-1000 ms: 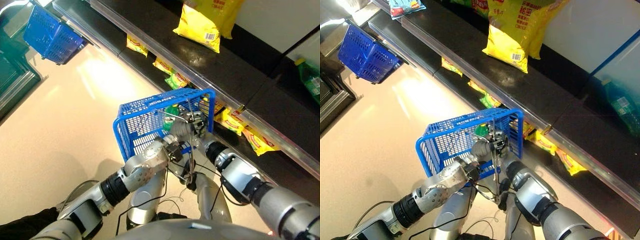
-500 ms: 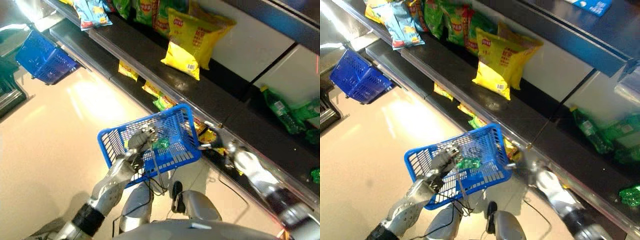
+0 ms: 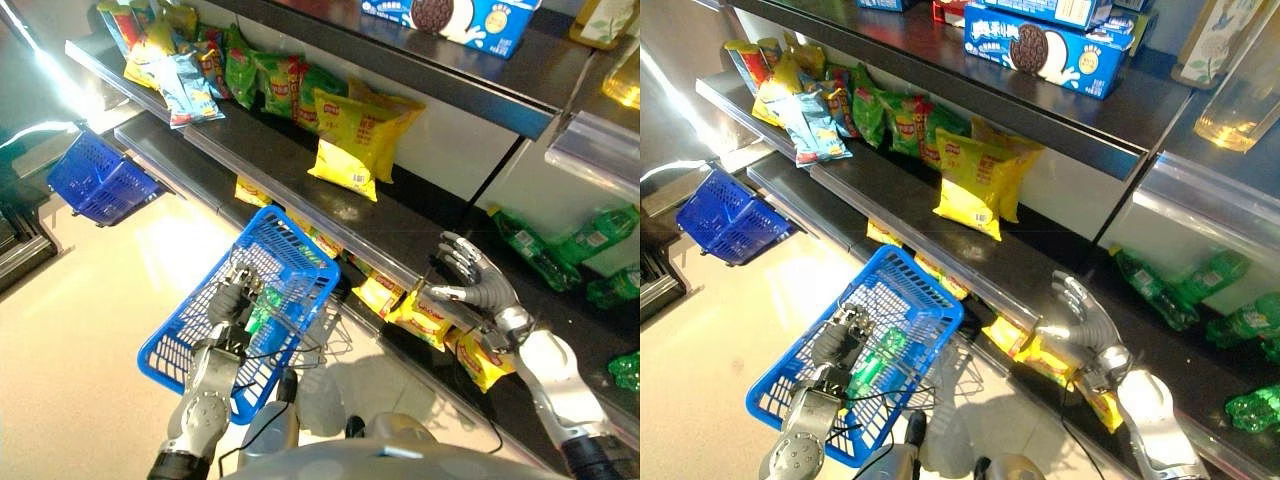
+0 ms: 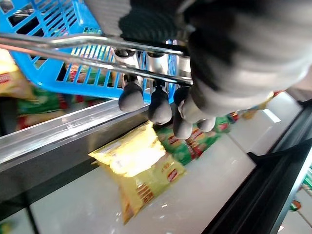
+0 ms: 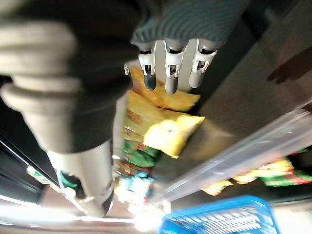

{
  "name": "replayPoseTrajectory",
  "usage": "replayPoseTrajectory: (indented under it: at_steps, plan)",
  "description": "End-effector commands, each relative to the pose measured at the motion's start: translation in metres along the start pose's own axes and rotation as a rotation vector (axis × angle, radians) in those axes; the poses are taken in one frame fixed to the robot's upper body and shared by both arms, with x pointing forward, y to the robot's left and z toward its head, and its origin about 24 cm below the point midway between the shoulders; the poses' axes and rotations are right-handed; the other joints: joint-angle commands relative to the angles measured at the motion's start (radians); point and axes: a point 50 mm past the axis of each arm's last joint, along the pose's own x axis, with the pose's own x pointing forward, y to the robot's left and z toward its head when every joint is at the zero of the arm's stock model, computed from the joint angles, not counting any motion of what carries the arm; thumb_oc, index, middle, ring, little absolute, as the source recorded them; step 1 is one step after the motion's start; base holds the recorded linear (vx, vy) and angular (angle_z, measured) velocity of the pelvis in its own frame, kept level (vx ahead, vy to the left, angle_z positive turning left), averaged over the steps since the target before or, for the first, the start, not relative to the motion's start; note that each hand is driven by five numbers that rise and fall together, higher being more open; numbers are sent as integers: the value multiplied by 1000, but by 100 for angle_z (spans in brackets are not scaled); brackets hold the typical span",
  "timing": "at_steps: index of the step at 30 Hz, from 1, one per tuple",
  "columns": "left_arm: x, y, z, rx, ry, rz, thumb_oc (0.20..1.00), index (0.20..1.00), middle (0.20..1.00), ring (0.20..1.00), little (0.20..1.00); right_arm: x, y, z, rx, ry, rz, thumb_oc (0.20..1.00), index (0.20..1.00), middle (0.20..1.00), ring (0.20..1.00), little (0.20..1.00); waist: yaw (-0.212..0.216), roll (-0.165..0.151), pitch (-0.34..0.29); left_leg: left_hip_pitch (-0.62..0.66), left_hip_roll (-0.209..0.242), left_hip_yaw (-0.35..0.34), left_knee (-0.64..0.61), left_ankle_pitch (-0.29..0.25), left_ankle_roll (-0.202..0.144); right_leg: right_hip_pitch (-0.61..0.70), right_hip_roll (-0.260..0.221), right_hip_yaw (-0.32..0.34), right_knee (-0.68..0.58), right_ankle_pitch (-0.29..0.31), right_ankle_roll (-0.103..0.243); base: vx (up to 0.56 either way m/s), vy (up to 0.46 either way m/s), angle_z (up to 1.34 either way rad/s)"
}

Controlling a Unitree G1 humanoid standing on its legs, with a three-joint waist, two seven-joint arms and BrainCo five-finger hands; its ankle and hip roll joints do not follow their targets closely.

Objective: Pick up the snacks into the basket

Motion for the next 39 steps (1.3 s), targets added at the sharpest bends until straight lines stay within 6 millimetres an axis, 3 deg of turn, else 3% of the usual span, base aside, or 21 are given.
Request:
replayPoseTrajectory:
  at_steps: [1,3,4,5,8,9,10,11,12,14,16,18,22,27,28,32,33,35,37,39]
  plan:
    - [16,-53,53,63,-309,-236,200,200,200,200,200,23,-4,29,74,-188,-114,1000,1000,1000,1000,1000,5,-7,-47,33,17,-25,-51,-21,-33,43,-46,65,-190,147,126,129,305,20]
    - [15,-58,62,145,-352,-254,200,200,200,200,200,37,3,28,108,-189,-167,1000,1000,1000,1000,1000,24,-6,-52,18,-36,-15,-13,-64,-8,37,-104,96,-189,162,155,120,313,2]
    - [15,-58,62,145,-352,-254,200,200,200,200,200,37,3,28,108,-189,-167,1000,1000,1000,1000,1000,24,-6,-52,17,-36,-14,-12,-65,-8,36,-105,96,-189,162,156,160,350,3]
    - [14,-63,66,190,-372,-264,200,200,200,200,200,47,9,24,151,-159,-184,1000,1000,1000,1000,1000,44,-10,-54,6,-68,-8,12,-89,12,21,-139,112,-143,150,171,154,291,15]
    - [16,-67,69,219,-387,-269,200,200,200,200,200,54,12,25,166,-154,-190,1000,1000,1000,1000,1000,58,-17,-44,-5,-89,-4,36,-108,31,-36,-159,127,-11,155,173,132,278,7]
    - [19,-70,69,230,-380,-271,200,200,200,200,200,64,16,24,210,-139,-218,1000,1000,1000,1000,1000,71,-21,-24,0,-110,4,51,-126,50,-87,-189,122,125,231,180,130,246,1]
    - [19,-72,69,246,-381,-273,200,200,200,200,200,68,17,25,218,-136,-236,1000,1000,1000,1000,1000,74,-15,-14,10,-116,6,48,-130,60,-100,-203,111,167,275,183,130,247,7]
    - [19,-72,69,246,-382,-274,200,200,200,200,200,68,17,25,218,-137,-237,1000,1000,1000,1000,1000,75,-16,-11,12,-117,8,47,-130,61,-100,-204,113,169,275,184,131,216,24]
    - [18,-74,72,269,-394,-277,200,200,200,200,200,75,20,26,238,-130,-257,1000,1000,1000,1000,1000,84,1,6,43,-113,5,29,-135,74,-126,-212,84,252,290,173,157,191,27]
    - [18,-74,72,291,-397,-276,200,200,200,200,200,78,17,26,228,-120,-286,1000,1000,1000,1000,1000,74,11,11,82,-112,-8,-1,-136,75,-171,-165,103,267,266,170,222,164,-5]
    - [20,-78,71,283,-393,-294,200,200,200,200,200,83,11,27,195,-114,-331,1000,1000,1000,1000,1000,49,19,19,107,-117,-31,-31,-127,76,-243,-65,146,224,208,155,169,76,1]
    - [18,-83,70,274,-394,-322,200,200,200,200,200,86,-1,21,171,-82,-412,1000,1000,1000,1000,1000,33,14,29,138,-135,-51,-66,-133,71,-266,-23,157,77,192,144,184,-4,22]
    - [17,-88,70,266,-399,-337,200,200,200,200,200,94,-9,23,153,-59,-512,1000,1000,1000,1000,1000,12,12,48,184,-139,-76,-101,-150,48,-321,-49,145,-163,308,174,213,-82,33]
    - [14,-86,66,249,-389,-335,200,200,200,200,200,86,-31,0,129,52,-643,1000,1000,1000,1000,1000,16,15,33,202,-144,-76,-94,-184,41,-276,-69,136,-158,321,171,169,-130,44]
    - [14,-87,66,225,-392,-328,200,200,200,200,200,85,-40,-2,135,73,-702,1000,1000,1000,1000,1000,7,26,21,208,-132,-73,-70,-208,27,-275,-62,137,-119,306,160,198,-142,52]
    - [13,-86,65,217,-397,-321,200,200,200,200,200,80,-47,-8,128,98,-738,1000,1000,1000,1000,1000,-2,30,15,198,-129,-70,38,-253,2,-241,-51,122,-109,271,138,193,-183,3]
    - [13,-87,66,215,-401,-322,200,200,200,200,200,78,-48,-10,127,100,-743,1000,1000,1000,1000,1000,-6,27,12,192,-124,-61,97,-239,-19,-218,-42,122,-110,256,128,187,-233,-12]
    - [13,-89,67,197,-413,-330,200,200,200,200,200,73,-55,-8,126,84,-771,1000,1000,1000,1000,1000,-4,18,44,81,-112,-40,380,-135,-85,-154,-40,127,-121,237,99,167,-298,-15]
    - [13,-91,69,182,-427,-334,200,200,200,200,200,75,-58,-4,116,71,-772,1000,1000,1000,1000,1000,9,11,67,35,-136,-41,481,-127,-90,-135,-38,134,-122,224,84,65,-150,-29]
    - [15,-95,66,174,-417,-345,200,200,200,200,200,77,-62,-6,104,92,-769,1000,1000,1000,1000,1000,12,8,75,-16,-126,-23,435,-141,-73,-125,-35,137,-117,214,84,128,-101,-23]
